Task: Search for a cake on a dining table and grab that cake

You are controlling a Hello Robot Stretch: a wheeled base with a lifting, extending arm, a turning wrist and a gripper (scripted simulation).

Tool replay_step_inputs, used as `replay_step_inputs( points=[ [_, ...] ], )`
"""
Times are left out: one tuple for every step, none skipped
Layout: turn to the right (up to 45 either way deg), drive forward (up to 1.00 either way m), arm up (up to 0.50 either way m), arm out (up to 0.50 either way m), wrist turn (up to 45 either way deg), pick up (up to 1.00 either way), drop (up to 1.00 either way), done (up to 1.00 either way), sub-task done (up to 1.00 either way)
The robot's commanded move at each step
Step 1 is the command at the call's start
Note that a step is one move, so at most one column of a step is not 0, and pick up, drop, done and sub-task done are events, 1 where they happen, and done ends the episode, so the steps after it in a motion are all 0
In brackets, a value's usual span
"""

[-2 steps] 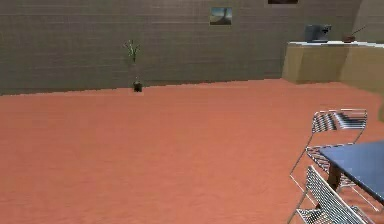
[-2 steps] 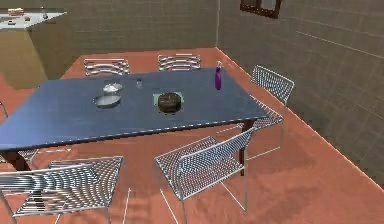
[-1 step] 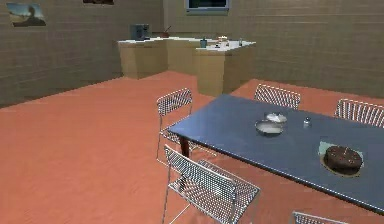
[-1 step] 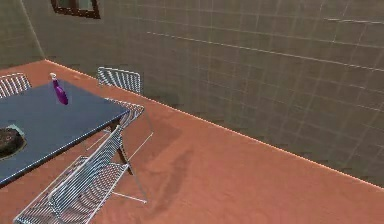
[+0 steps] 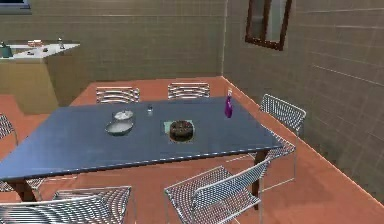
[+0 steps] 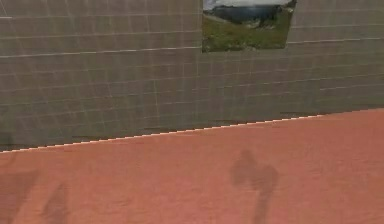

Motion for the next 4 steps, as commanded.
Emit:
replay_step_inputs(
  points=[
    [27.0,0.0,0.0,0.0,0.0,0.0,0.0,0.0,0.0],
    [0.0,0.45,0.0,0.0,0.0,0.0,0.0,0.0,0.0],
    [-6.0,0.0,0.0,0.0,0.0,0.0,0.0,0.0,0.0],
    [-3.0,0.0,0.0,0.0,0.0,0.0,0.0,0.0,0.0]
  ],
)
